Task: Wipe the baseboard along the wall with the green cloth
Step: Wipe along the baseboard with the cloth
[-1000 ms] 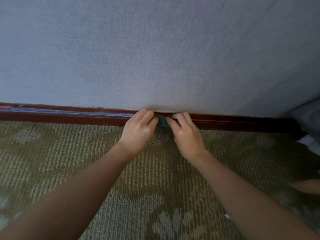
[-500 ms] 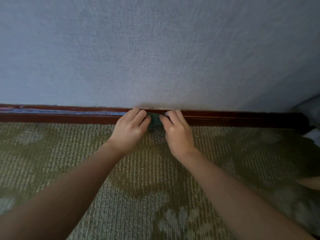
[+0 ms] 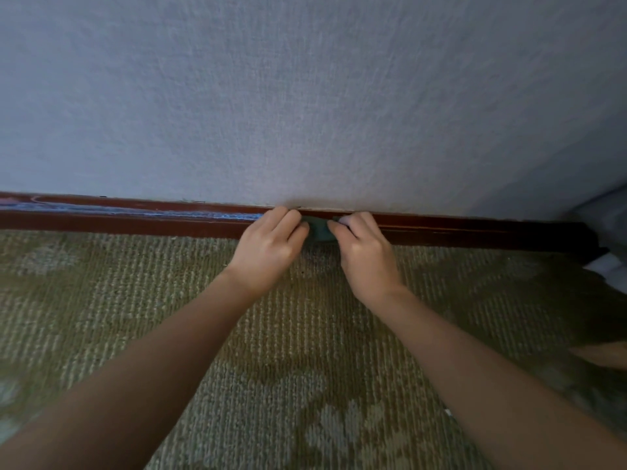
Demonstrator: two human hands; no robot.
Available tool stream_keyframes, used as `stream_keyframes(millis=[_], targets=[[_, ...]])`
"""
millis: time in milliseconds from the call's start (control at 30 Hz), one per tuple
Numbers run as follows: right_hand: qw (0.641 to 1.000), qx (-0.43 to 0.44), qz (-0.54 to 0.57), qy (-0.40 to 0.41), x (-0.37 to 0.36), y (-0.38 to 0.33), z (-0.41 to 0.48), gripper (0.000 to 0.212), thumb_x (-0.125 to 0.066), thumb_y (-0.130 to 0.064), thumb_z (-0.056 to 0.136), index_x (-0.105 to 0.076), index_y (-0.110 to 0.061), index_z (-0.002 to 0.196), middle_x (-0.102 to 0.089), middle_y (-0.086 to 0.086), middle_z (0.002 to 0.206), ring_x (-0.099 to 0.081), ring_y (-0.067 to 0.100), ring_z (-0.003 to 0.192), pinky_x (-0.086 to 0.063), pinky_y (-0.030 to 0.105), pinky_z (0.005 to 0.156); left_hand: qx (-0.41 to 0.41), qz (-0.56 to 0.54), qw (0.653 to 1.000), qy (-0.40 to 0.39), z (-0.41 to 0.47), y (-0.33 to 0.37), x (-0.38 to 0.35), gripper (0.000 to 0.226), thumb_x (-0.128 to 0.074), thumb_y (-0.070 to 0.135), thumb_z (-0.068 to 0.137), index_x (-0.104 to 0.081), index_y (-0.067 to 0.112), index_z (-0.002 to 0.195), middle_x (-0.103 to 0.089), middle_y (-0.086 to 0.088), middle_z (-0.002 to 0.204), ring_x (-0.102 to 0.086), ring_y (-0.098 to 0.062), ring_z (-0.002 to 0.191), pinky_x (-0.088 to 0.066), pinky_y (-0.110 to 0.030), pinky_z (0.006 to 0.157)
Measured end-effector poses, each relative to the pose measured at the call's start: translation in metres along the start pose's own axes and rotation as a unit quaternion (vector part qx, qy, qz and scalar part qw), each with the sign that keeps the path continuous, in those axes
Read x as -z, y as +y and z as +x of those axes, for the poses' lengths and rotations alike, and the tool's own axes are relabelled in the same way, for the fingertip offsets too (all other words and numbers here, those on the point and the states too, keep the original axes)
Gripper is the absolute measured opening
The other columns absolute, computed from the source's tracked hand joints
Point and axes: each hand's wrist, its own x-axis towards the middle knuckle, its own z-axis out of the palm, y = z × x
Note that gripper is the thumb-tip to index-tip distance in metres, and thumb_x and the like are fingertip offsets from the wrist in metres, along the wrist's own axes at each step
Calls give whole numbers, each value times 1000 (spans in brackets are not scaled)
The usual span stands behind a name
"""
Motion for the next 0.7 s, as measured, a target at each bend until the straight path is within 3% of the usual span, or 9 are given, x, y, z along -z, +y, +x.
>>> stream_keyframes(millis=[100,167,233,367,533,700], targets=[[1000,5,6,-9,-4,-13,8,26,-45,8,72,-68,9,83,-63,20,74,-62,32,71,-49,32,50,7,9,1000,0,-11,-11,5,21,-47,-8,82,-67,-11,79,-59,-19,67,-58,-31,59,-48,-34,52],[1000,-8,6,-10,-4,-16,9,21,-59,17,65,-69,9,82,-62,20,73,-62,32,71,-49,31,49,20,4,1000,-1,-11,-11,6,19,-49,-9,79,-67,-11,77,-59,-19,67,-58,-31,59,-48,-34,52],[999,-22,21,-21,-2,-15,6,32,-70,22,56,-69,9,85,-62,20,76,-61,33,73,-52,33,51,52,-11,999,0,-9,-6,8,11,-57,-14,74,-67,-10,76,-59,-19,67,-58,-31,58,-46,-34,51],[998,-47,36,-29,4,-23,-2,36,-70,19,60,-66,6,94,-60,22,84,-59,36,77,-53,42,61,53,-8,999,-1,-19,-6,12,13,-64,-12,71,-68,-9,83,-62,-23,79,-59,-34,65,-47,-37,54],[995,-45,68,-57,2,-45,-4,39,-69,18,63,-61,4,99,-57,26,94,-58,41,81,-52,41,53,74,-11,997,2,-42,-15,20,21,-53,-1,81,-51,-3,102,-61,-28,95,-58,-39,75,-50,-43,62],[990,-79,100,-59,-2,-64,-5,24,-69,9,73,-57,4,93,-57,23,91,-60,35,64,-48,33,46,118,-37,992,-13,-57,-16,24,34,-59,-9,77,-43,0,106,-60,-30,98,-60,-41,81,-52,-45,69]])
